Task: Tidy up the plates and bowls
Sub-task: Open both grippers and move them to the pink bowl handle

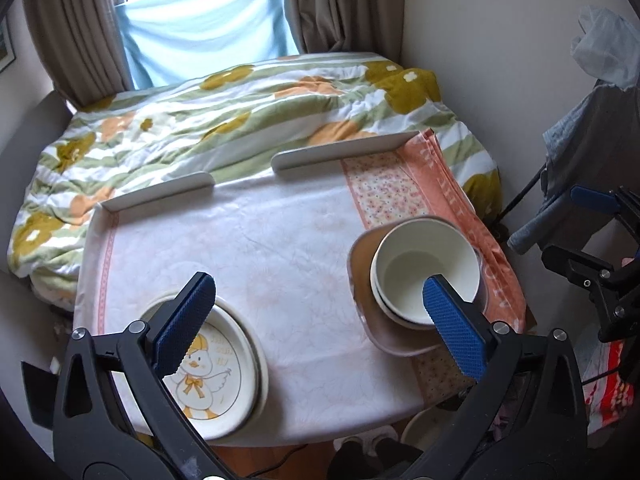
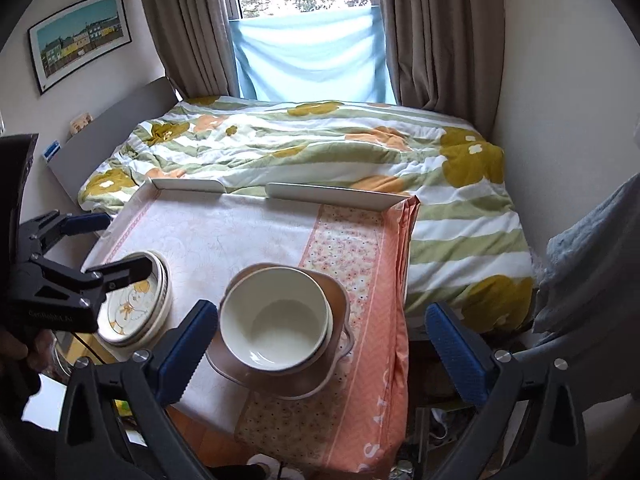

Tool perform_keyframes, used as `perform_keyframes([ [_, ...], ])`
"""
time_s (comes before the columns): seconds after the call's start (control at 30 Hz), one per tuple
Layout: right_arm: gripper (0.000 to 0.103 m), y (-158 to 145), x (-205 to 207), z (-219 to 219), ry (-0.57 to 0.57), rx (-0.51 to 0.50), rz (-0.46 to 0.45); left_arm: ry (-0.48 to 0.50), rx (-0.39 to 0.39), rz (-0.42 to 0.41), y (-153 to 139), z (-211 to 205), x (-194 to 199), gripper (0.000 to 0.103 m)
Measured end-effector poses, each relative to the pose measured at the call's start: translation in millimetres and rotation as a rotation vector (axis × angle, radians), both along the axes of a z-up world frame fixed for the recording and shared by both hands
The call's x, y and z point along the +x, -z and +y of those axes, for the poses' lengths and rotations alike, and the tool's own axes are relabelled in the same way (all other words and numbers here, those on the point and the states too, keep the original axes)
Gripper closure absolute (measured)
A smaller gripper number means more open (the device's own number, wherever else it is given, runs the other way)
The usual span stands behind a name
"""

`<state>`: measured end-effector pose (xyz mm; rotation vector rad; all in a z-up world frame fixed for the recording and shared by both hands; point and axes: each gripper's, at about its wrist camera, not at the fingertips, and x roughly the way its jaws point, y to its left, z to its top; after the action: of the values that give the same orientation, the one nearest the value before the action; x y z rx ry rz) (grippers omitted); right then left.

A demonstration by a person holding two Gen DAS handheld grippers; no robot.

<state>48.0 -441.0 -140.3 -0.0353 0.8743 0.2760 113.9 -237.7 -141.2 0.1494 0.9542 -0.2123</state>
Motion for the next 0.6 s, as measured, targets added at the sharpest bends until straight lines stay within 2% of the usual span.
perform_keyframes([
  [0.1, 0.000, 21, 5, 0, -0.021, -0.080, 0.131, 0.031, 0.011, 0.074, 23, 2, -2, 0.000],
  [0.3, 0.000, 69, 19, -8, 0.014, -0.109, 0.289, 0.084, 0.053, 0.200, 70, -10, 5, 0.000],
  [0.37, 0.000, 84, 24, -7, 0.022, -0.127, 0.333, 0.087, 0.050, 0.223, 80, -11, 12, 0.000],
  [0.5, 0.000, 102, 38, -6, 0.033, -0.159, 0.392, 0.098, 0.071, 0.298, 102, -17, 27, 0.007],
  [0.6, 0.009, 114, 48, 3, -0.007, -0.209, 0.422, 0.119, 0.091, 0.338, 116, -22, 34, 0.014],
])
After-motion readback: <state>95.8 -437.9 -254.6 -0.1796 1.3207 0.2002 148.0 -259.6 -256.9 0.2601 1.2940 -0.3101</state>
